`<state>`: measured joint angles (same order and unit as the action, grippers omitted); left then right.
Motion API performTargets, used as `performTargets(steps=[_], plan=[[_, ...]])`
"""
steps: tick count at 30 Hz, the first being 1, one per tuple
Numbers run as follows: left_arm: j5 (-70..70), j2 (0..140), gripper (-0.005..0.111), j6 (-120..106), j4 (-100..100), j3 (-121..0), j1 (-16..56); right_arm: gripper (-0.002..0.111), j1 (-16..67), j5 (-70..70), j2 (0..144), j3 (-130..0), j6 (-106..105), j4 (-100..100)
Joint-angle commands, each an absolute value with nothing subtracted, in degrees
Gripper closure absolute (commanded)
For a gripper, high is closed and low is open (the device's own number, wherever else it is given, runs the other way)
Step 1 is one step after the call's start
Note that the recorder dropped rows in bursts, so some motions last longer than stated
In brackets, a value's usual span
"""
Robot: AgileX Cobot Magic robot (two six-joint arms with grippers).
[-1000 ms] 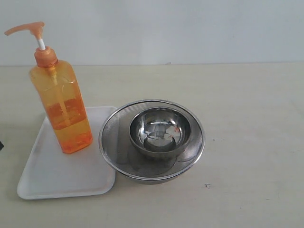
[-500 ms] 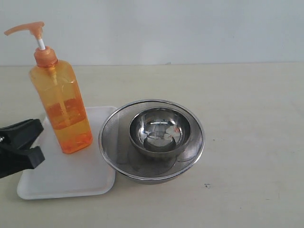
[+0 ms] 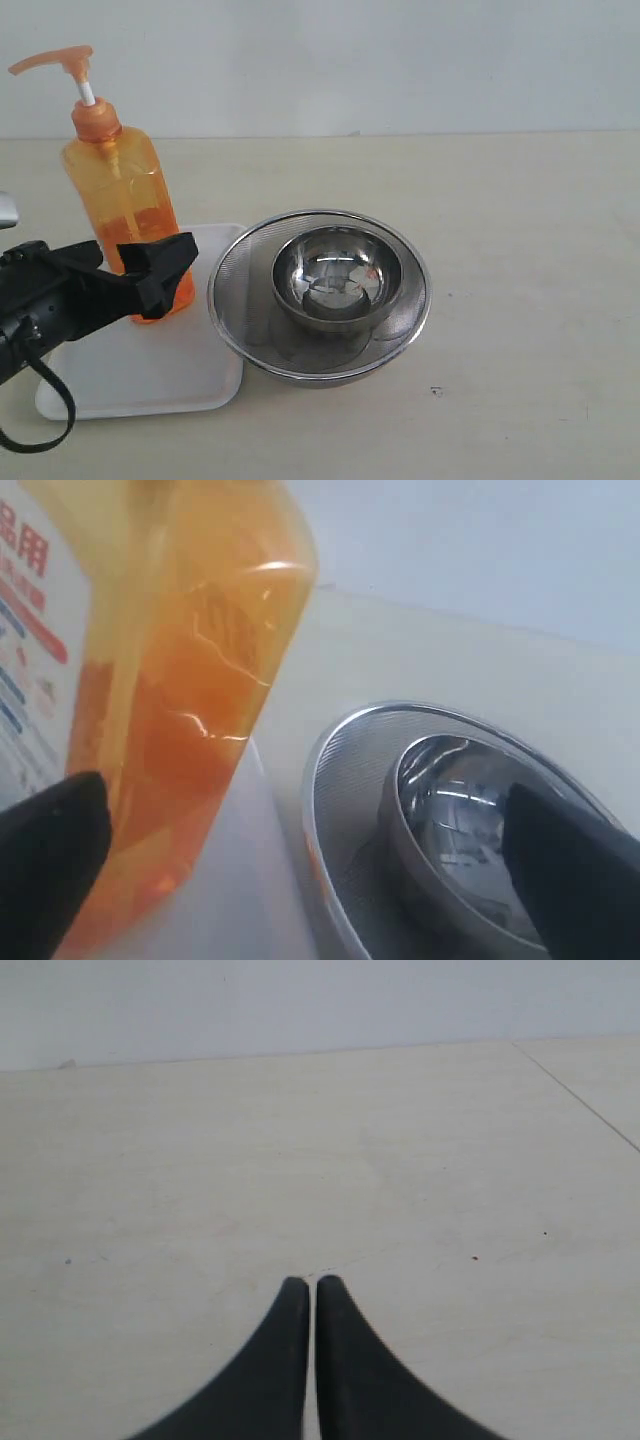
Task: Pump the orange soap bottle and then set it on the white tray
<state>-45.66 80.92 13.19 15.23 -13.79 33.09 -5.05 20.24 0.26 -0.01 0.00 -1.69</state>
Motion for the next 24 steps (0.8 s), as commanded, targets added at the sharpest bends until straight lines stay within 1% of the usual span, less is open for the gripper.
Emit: performTargets(steps=[1, 7, 15, 24], plan=[[-48.6, 85.2, -0.003, 11.5, 17.4, -16.8, 33.2, 0.108, -5.2, 19.7, 0.0, 0.0, -0.5, -1.5], [-51.2, 89.3, -0.003, 4.0, 28.1, -19.3, 33.2, 0.108, -5.2, 19.7, 0.0, 0.0, -0.5, -1.5], [-57.1, 90.6, -0.003, 1.9, 29.9, -19.6, 33.2, 0.108, -5.2, 19.7, 0.0, 0.0, -0.5, -1.5], [-57.6, 90.6, -0.003, -4.8, 38.1, -19.6, 33.2, 0.108, -5.2, 19.7, 0.0, 0.0, -0.4, -1.5]])
